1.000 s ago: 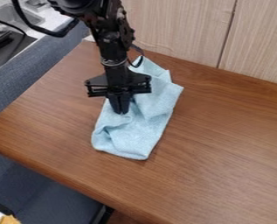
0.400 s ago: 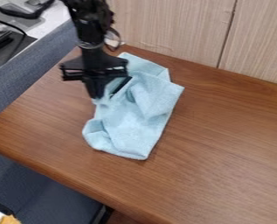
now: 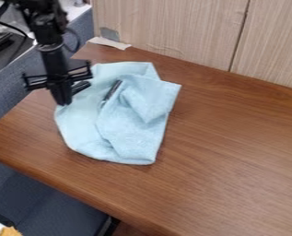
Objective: Unfold the cloth from right to left
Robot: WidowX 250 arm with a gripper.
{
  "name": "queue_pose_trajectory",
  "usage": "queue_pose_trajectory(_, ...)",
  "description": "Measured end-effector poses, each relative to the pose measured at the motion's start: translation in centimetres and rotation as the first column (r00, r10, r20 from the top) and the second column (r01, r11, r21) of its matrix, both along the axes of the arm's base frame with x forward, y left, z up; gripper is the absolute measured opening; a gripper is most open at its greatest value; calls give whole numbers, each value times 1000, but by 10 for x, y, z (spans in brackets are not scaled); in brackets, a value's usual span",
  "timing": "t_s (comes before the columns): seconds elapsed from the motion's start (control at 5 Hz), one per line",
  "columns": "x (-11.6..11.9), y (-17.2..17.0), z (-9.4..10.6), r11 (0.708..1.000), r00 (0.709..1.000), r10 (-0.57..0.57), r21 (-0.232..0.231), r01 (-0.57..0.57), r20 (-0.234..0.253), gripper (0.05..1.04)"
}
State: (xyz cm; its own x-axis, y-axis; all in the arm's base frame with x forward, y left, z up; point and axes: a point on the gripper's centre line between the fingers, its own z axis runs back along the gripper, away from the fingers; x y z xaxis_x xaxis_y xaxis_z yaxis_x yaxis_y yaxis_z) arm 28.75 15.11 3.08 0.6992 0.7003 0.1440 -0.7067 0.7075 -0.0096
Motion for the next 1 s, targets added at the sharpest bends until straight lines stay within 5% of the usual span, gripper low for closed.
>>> queue_pose_trajectory(0.4,-13,20,-26,998,996,46,-50,-49,-74,67)
queue_pose_trajectory(0.6,-15,19,-25,996,993,73,-47,-77,-90,217)
queue_pose_trajectory(1.0,-16,18,-12,998,994,69,-7,-70,-81,776)
